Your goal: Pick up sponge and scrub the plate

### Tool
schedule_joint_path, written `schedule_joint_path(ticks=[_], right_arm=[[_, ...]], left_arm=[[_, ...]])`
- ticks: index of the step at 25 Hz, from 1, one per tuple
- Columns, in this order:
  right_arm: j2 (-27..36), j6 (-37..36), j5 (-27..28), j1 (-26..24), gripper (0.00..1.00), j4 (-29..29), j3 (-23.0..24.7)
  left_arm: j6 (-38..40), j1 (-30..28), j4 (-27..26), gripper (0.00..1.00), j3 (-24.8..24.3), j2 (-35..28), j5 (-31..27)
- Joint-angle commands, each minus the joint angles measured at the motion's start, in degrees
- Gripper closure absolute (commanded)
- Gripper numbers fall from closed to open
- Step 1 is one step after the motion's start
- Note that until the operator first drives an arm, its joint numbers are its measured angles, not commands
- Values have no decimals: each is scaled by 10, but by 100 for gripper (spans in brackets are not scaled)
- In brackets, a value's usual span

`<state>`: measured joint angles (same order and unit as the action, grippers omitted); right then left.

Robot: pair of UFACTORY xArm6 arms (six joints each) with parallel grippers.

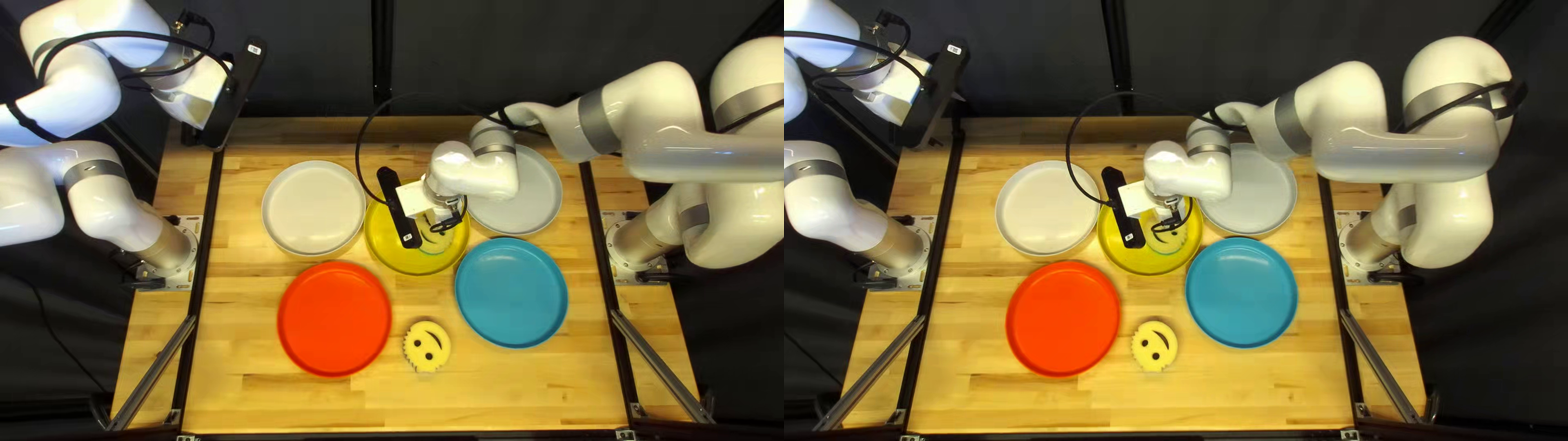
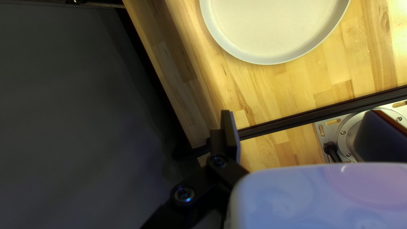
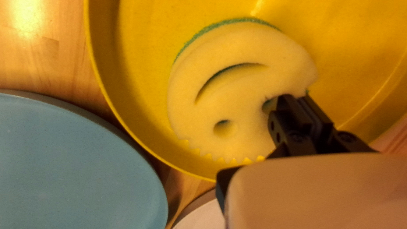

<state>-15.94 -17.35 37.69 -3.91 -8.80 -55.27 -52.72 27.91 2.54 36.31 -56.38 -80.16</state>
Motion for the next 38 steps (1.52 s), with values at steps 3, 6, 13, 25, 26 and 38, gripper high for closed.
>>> schedule_joint_path(ticks=[3, 6, 13, 25, 26, 38], right_arm=[[-63, -3, 25, 11, 100, -9, -92], [-79, -8, 34, 11, 100, -10, -120], [-55, -7, 20, 6, 100, -15, -84], [49, -12, -5, -30, 100, -2, 74], [50, -13, -4, -31, 100, 0, 74], [-49, -41, 23, -32, 100, 7, -71]], left_arm=[[0, 0, 0, 0, 0, 0, 0], [0, 0, 0, 0, 0, 0, 0], [0, 0, 0, 0, 0, 0, 0], [0, 0, 0, 0, 0, 0, 0], [0, 0, 0, 0, 0, 0, 0], [0, 0, 0, 0, 0, 0, 0]])
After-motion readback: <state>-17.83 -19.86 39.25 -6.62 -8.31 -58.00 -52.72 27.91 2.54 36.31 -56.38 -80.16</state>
